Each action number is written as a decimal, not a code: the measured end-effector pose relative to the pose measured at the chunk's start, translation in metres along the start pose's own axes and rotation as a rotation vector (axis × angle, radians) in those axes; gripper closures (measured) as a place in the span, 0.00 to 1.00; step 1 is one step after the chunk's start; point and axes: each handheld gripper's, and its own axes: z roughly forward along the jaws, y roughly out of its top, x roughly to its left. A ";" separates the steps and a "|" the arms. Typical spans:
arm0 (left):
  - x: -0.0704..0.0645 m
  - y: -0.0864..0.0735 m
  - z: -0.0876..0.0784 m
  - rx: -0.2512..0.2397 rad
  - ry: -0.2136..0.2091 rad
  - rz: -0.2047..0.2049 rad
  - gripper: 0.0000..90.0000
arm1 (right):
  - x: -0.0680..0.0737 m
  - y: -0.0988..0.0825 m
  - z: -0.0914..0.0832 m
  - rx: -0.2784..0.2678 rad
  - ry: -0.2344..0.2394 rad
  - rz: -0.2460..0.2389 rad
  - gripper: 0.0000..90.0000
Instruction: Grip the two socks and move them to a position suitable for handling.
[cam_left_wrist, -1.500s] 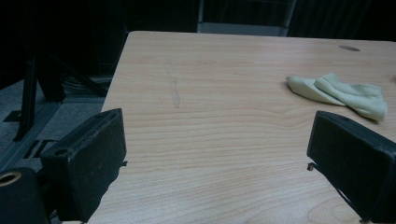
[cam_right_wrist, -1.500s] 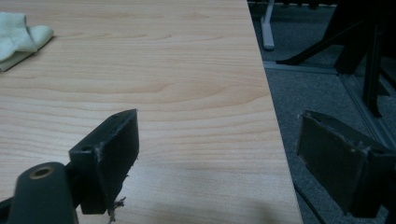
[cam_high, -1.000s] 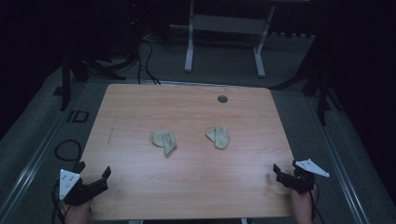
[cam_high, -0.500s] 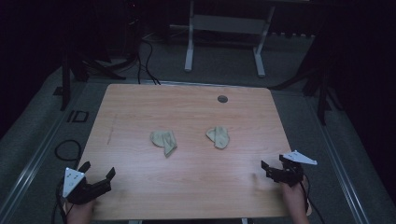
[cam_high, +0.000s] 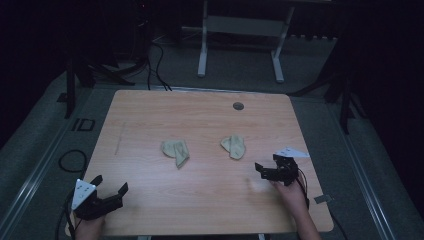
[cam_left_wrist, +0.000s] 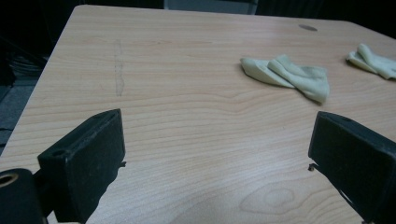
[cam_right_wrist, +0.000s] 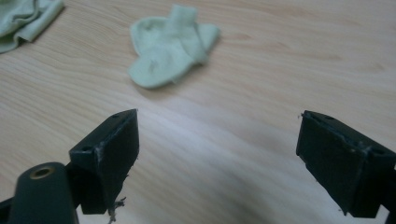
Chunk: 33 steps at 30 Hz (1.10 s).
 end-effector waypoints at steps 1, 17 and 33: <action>0.000 0.000 0.000 0.000 0.000 0.000 0.04 | 0.000 0.000 0.000 0.000 0.000 0.000 0.15; 0.000 -0.002 -0.001 0.009 -0.024 0.006 0.04 | 0.041 0.066 0.065 0.024 0.053 -0.057 0.22; 0.004 -0.004 -0.002 0.019 -0.033 0.001 0.04 | 0.045 0.074 0.126 0.142 -0.027 -0.040 0.45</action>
